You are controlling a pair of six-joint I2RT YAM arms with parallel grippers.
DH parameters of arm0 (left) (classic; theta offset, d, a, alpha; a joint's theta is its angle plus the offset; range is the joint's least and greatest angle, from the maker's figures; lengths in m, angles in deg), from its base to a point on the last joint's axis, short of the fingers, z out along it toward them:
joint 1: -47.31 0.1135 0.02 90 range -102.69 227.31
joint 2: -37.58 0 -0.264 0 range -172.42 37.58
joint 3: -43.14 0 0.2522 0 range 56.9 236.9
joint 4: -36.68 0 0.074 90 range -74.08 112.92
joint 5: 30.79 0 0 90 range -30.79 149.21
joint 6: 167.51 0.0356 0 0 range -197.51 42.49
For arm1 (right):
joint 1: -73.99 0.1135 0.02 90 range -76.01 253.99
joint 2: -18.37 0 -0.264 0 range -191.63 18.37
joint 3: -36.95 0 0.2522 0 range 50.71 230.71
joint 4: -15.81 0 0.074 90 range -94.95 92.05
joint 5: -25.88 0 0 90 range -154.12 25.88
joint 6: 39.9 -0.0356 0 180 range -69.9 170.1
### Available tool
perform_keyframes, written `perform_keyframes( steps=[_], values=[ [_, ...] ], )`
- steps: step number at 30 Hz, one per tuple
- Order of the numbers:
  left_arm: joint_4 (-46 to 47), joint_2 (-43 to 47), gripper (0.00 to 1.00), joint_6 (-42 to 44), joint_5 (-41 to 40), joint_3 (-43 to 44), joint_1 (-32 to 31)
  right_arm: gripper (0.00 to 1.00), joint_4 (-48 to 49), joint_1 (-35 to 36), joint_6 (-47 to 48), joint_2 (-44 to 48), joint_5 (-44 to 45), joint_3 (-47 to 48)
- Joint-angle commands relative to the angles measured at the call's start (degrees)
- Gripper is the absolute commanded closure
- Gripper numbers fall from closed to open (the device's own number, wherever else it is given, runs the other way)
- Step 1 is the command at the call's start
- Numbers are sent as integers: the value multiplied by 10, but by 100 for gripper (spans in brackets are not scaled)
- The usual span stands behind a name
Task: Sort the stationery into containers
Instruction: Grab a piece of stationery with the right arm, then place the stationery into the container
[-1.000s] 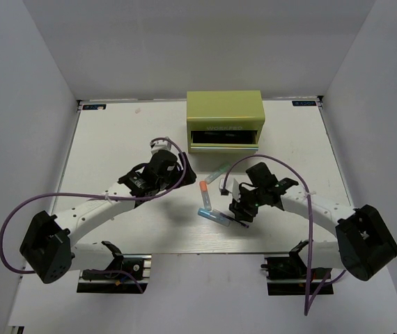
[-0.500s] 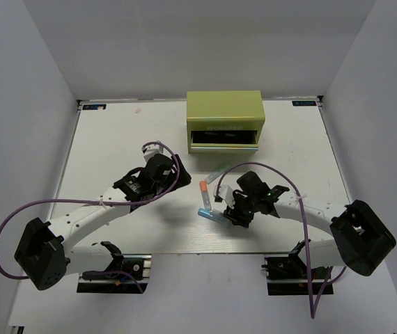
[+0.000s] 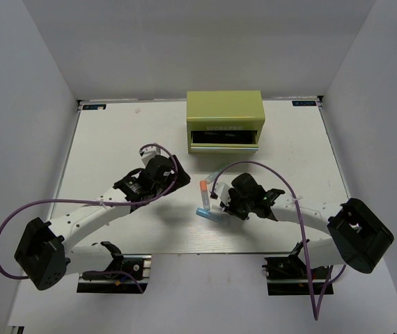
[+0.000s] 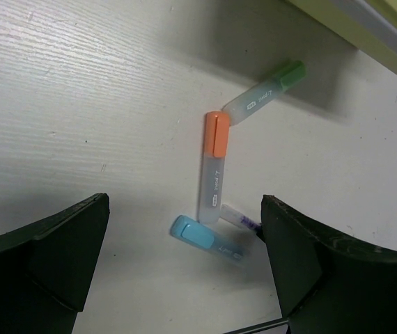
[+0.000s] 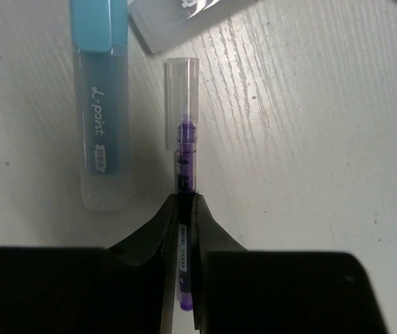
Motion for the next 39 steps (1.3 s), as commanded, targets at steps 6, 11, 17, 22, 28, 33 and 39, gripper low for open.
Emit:
perform_keyframes(
  steps=[6,11,17,22,28,33,39],
  values=[
    [7,-4,0,-12,23,-5,0,100,-24,-12,35,6,39,-10],
    [12,-36,0,-6,61,-5,0,100,-48,-25,101,34,40,52],
    [22,-77,2,16,90,-5,0,100,-70,-46,172,46,28,176],
    [28,-97,2,22,108,1,0,100,-76,-63,199,13,18,287],
    [28,-121,3,44,118,18,0,100,-44,-91,264,-48,26,365],
    [28,-127,3,49,118,25,0,100,-38,-116,300,-96,16,401],
    [33,-133,3,65,123,30,0,92,-53,-148,327,-154,-13,433]
  ],
)
